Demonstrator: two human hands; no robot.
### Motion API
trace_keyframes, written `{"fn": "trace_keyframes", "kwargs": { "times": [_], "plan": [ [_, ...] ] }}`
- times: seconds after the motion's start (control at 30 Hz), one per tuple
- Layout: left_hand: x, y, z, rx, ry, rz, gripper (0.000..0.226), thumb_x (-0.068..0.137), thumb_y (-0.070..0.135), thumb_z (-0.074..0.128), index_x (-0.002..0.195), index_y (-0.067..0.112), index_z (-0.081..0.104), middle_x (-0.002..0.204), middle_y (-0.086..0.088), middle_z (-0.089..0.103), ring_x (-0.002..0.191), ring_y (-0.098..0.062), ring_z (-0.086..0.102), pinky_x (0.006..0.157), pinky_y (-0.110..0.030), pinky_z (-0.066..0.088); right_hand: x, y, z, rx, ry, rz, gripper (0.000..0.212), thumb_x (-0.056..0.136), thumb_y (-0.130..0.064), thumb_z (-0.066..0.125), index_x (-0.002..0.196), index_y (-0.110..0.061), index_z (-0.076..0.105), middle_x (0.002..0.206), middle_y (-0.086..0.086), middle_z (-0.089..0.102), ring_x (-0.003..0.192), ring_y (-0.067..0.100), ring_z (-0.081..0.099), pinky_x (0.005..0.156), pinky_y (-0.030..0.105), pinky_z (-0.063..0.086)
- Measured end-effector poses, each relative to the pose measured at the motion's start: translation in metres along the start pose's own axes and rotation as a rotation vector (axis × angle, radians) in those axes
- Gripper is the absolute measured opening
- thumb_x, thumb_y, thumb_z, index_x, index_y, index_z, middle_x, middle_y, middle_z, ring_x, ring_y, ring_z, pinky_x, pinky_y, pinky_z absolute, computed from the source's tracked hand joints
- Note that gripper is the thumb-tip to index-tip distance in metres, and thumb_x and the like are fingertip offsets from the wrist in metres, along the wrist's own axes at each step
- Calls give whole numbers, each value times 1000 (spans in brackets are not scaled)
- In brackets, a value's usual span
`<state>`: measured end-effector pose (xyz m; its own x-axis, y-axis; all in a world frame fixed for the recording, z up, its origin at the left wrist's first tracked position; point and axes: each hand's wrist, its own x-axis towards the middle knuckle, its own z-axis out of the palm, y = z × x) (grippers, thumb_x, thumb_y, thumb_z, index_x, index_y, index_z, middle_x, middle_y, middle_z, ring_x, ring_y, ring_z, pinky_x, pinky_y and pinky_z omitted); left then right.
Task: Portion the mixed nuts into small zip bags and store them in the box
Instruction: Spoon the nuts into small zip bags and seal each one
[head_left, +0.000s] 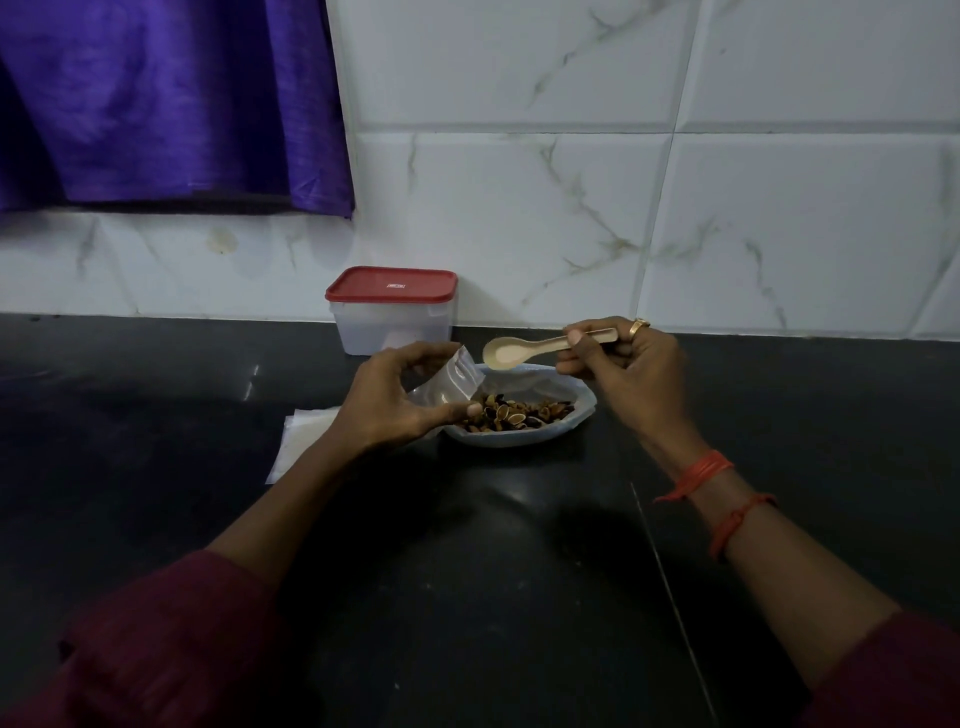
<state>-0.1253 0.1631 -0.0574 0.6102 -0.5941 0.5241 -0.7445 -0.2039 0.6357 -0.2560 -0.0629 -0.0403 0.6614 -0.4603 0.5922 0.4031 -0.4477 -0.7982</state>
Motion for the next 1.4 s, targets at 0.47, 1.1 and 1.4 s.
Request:
{"fn": "trace_keyframes", "kwargs": {
  "times": [0.47, 1.1, 1.4],
  "plan": [
    [3, -6, -1, 67, -9, -38, 71, 69, 42, 84, 132, 19, 61, 125, 2, 66, 104, -2, 60, 78, -2, 46, -3, 27, -17, -728, -197, -272, 16, 86, -23, 73, 100, -23, 80, 83, -3, 77, 72, 9, 69, 71, 14, 52],
    [4, -5, 0, 56, -23, -49, 69, 71, 40, 85, 132, 19, 62, 120, 1, 69, 102, -8, 64, 81, -15, 53, -9, 23, -5, -170, -150, 455, 8, 89, -9, 72, 86, -3, 77, 72, 9, 76, 44, 7, 58, 50, 23, 50],
    [4, -5, 1, 51, -34, -57, 68, 71, 40, 85, 132, 20, 61, 120, 1, 68, 102, -8, 64, 80, -14, 53, -11, 21, 0, -165, -185, 473, 7, 89, -11, 73, 86, -6, 77, 72, 7, 76, 47, 7, 63, 51, 21, 52]
  ]
}}
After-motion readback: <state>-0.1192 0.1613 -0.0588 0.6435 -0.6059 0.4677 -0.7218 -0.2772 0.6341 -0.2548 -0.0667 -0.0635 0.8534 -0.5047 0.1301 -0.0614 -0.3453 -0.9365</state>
